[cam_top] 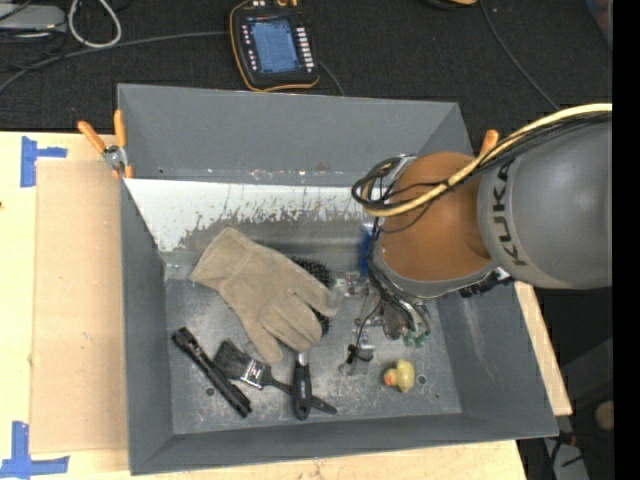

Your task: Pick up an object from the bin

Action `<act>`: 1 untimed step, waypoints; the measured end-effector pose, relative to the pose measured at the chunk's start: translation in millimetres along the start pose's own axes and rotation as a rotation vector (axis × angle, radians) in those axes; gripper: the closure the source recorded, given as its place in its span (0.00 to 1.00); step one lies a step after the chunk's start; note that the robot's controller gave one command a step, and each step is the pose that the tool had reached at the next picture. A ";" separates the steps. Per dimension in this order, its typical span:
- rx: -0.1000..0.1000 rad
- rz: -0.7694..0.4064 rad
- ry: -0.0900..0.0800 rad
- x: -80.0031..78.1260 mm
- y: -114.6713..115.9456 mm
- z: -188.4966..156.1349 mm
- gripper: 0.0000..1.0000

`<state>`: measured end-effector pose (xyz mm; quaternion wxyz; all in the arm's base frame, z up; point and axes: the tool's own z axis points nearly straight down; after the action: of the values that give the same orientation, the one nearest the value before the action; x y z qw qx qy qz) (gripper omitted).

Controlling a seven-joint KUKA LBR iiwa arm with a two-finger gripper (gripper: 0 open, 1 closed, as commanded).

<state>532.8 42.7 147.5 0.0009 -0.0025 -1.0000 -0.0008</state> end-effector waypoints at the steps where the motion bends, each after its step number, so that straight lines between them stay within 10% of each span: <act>1: 0.000 0.000 0.000 0.0 0.0 0.0 0.00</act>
Offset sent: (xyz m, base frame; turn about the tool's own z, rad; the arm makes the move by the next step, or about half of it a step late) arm 0.0000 0.0000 0.0000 0.0000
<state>532.8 42.7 147.5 0.0009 -0.0025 -1.0000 -0.0007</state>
